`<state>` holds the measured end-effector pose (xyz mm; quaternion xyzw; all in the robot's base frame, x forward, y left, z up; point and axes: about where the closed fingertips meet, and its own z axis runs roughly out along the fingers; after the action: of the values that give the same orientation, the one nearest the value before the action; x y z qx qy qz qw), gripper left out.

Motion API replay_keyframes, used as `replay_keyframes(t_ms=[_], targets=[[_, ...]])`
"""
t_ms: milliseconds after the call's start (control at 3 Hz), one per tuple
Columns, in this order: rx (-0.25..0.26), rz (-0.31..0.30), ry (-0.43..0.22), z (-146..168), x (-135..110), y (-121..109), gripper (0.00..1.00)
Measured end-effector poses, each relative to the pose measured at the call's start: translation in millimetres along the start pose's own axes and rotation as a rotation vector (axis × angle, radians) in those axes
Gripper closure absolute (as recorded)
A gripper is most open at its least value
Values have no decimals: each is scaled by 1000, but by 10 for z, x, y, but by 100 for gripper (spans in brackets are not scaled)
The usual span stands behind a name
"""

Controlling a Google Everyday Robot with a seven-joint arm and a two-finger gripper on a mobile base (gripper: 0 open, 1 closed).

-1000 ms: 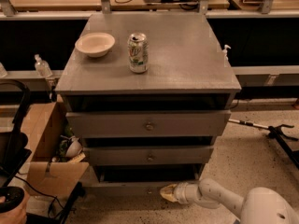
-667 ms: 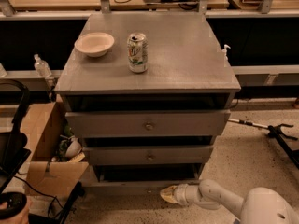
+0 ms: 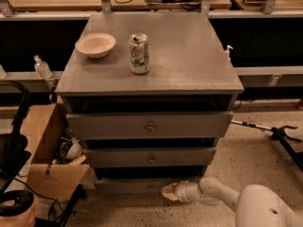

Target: Close bottom drawer

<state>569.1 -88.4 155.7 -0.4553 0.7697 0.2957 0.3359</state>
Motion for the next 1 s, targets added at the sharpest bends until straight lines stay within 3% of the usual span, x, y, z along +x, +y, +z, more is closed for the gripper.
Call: replay_keyframes(t_ms=[333, 667, 1000], targets=[[-3, -1, 14, 73, -51, -196, 100], [-5, -1, 17, 84, -50, -218, 100], [-12, 0, 26, 178, -87, -379, 100]])
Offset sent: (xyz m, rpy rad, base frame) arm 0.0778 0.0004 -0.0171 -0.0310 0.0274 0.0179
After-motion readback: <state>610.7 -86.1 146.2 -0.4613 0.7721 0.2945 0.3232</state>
